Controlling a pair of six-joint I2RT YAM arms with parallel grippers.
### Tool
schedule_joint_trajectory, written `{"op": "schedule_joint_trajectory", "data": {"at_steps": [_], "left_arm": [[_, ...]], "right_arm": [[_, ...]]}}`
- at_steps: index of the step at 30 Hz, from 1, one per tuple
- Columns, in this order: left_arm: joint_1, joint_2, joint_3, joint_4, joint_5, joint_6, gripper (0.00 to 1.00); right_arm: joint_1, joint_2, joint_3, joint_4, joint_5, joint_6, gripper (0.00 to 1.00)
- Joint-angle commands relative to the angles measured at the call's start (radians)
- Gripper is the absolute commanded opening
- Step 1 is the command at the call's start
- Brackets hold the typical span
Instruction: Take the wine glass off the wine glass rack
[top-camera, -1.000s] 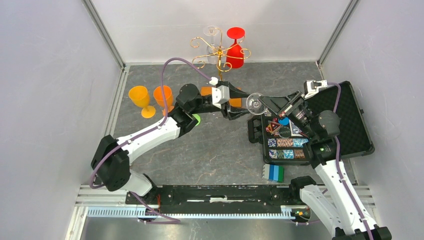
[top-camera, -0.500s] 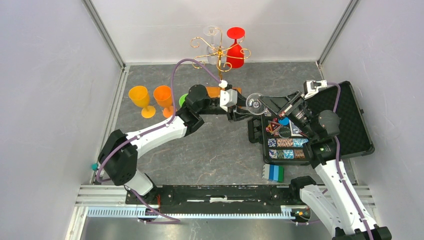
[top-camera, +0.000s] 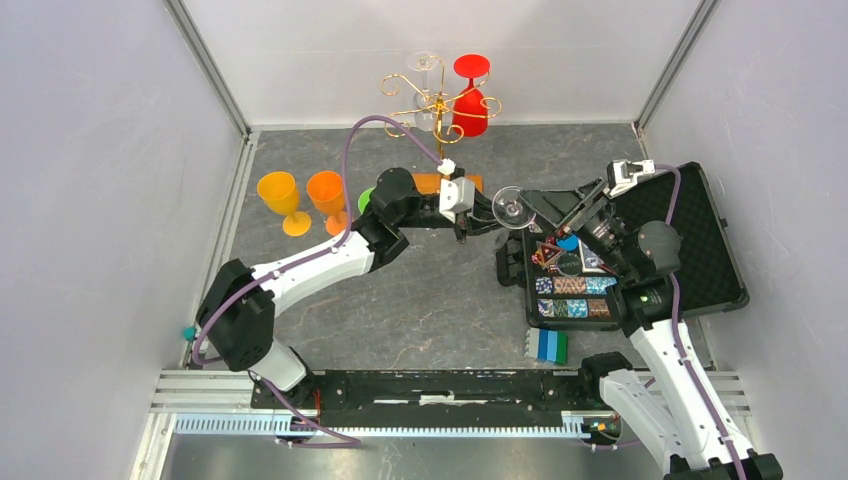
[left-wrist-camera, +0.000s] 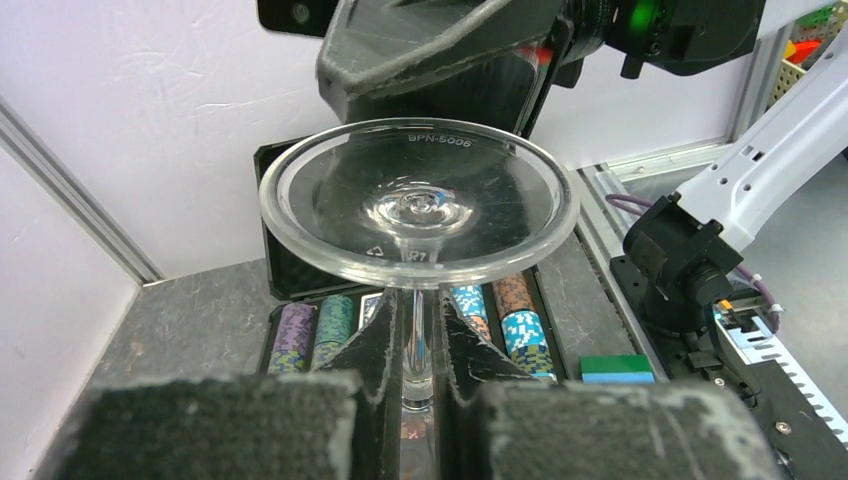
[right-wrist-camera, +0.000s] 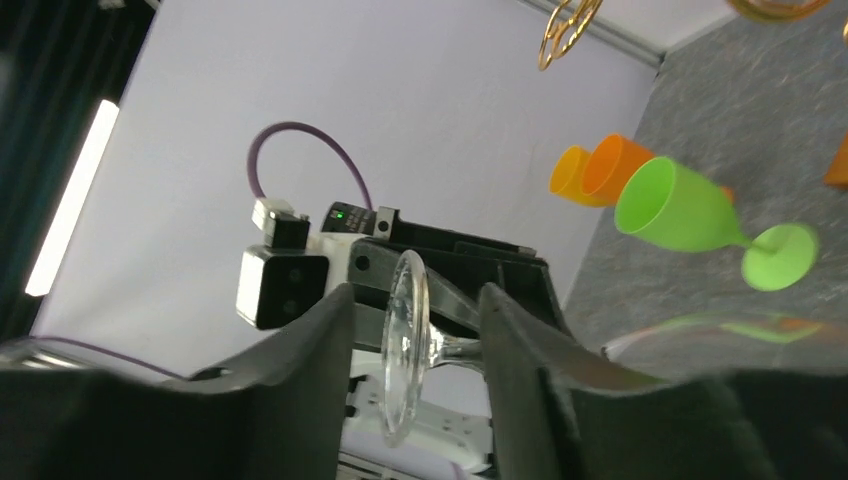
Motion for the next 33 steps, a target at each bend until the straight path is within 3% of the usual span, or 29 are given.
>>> {"op": "schedule_joint_trajectory", "data": {"at_steps": [1,4,6,11,18,25,33], "left_arm": [[-0.006,-0.021,0.016,0.087,-0.023,-0.046,0.02],[-0.006,-0.049,-0.003,0.091,-0.057,-0.065,0.02],[-0.006,-0.07,-0.011,0.09,-0.1,-0.075,0.02],[-0.007,-0.137,-0.037,0.098,-0.27,-0.187,0.02],[-0.006,-0.247,-0.047,0.131,-0.62,-0.38,0.02],[-0.006,-0.284,-0.053,0.197,-0.879,-0.681,0.02],[-0.006,-0.283,-0.092,0.278,-0.993,-0.868,0.02]], "right_arm": [[0.005,-0.009,0.005,0.047,0.018,-0.03,0.69],[0.005,-0.033,-0.021,0.032,0.066,-0.059,0.9],[0.004,-0.066,-0.055,0.051,0.113,-0.08,0.95],[0.005,-0.158,-0.12,0.024,0.228,-0.164,0.98],[0.005,-0.208,-0.204,0.026,0.215,-0.21,0.98],[0.02,-0.119,-0.348,0.47,0.113,-0.011,0.98],[0.132,-0.033,-0.274,0.753,0.149,-0.032,0.98]]}}
